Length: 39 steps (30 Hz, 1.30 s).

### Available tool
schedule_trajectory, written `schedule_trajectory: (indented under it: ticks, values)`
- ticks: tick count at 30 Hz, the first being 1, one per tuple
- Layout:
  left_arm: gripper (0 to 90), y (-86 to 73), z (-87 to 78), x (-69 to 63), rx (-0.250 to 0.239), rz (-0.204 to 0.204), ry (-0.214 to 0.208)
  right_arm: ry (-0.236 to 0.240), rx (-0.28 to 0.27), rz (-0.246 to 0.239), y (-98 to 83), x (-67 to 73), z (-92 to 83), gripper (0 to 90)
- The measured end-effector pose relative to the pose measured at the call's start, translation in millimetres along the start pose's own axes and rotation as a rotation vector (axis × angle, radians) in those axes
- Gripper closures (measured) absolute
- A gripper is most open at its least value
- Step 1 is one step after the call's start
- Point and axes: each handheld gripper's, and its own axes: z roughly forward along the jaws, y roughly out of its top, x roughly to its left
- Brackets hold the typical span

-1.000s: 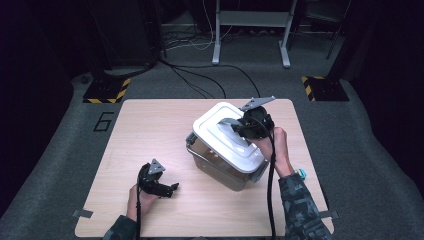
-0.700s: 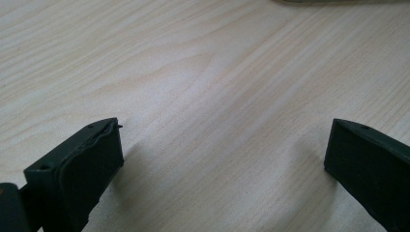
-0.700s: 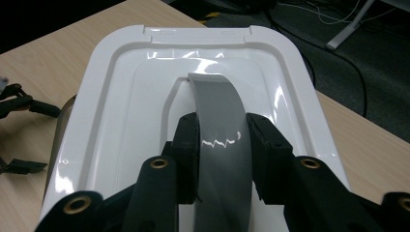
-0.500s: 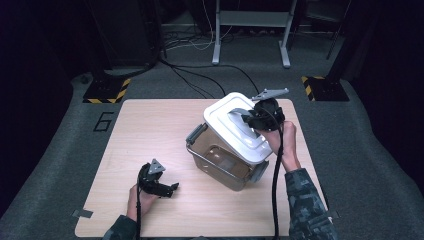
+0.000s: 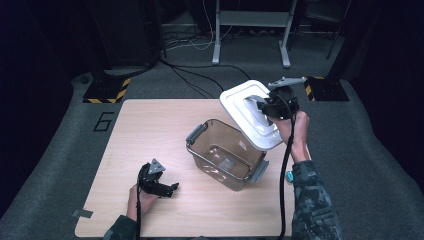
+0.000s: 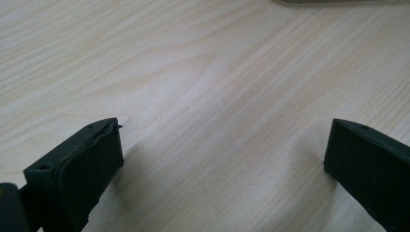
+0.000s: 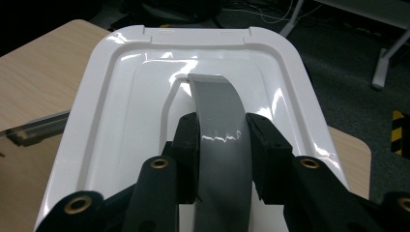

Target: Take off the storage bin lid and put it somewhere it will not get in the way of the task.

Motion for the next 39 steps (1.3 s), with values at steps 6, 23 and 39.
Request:
schedule_trajectory:
  ticks: [6,23,39]
  values:
    - [0.0,0.1,-0.2,0.3,0.001,0.002,-0.001,-0.041,0.010,0.053,-4.3,-16.7,7.1,66.9]
    - [0.2,0.1,0.2,0.2,-0.006,-0.004,0.002,-0.131,0.014,0.141,-18.6,-47.9,27.0,66.8]
    - [0.3,0.1,0.2,0.1,-0.006,-0.006,0.003,-0.186,0.025,0.218,-40.1,-72.5,46.3,66.8]
